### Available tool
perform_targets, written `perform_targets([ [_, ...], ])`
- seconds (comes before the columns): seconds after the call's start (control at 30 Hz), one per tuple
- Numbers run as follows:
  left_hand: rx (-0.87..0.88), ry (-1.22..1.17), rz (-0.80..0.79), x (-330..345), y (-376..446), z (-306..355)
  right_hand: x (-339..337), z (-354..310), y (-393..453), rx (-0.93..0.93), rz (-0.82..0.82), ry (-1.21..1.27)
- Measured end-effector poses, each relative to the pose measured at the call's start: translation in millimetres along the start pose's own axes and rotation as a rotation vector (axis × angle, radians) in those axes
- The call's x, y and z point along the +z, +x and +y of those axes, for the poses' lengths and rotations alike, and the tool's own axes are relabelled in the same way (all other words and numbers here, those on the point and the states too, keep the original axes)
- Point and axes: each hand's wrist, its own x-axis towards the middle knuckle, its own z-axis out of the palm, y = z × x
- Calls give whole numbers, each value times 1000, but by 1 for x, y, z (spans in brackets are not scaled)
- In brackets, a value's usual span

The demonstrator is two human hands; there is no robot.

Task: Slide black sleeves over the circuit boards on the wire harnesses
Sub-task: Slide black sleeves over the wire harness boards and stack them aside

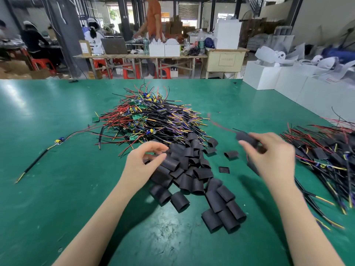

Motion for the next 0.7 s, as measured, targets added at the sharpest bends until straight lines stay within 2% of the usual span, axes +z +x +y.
perform_targets([
  [0.1, -8, 6, 0, 0, 1, -1, -12, 29, 3, 285, 91, -240],
  [0.17, -11, 6, -21, 1, 0, -1, -14, 42, 0, 410, 31, -365],
  [0.27, -15, 15, -51, 3, -1, -3, -12, 51, -4, 514, -93, -407],
  [0.47, -14, 57, -49, 1, -1, -4, -10, 56, -5, 582, -138, -396],
  [0.57, -36, 46, -47, -1, 0, -7, -9, 51, -6, 497, -83, -395],
  [0.63, -45, 46, -42, -1, 0, -8, -5, 41, -4, 312, 16, -361],
  [0.7, -54, 52, -35, 0, 0, -8, 5, 23, -5, 128, 5, -255],
])
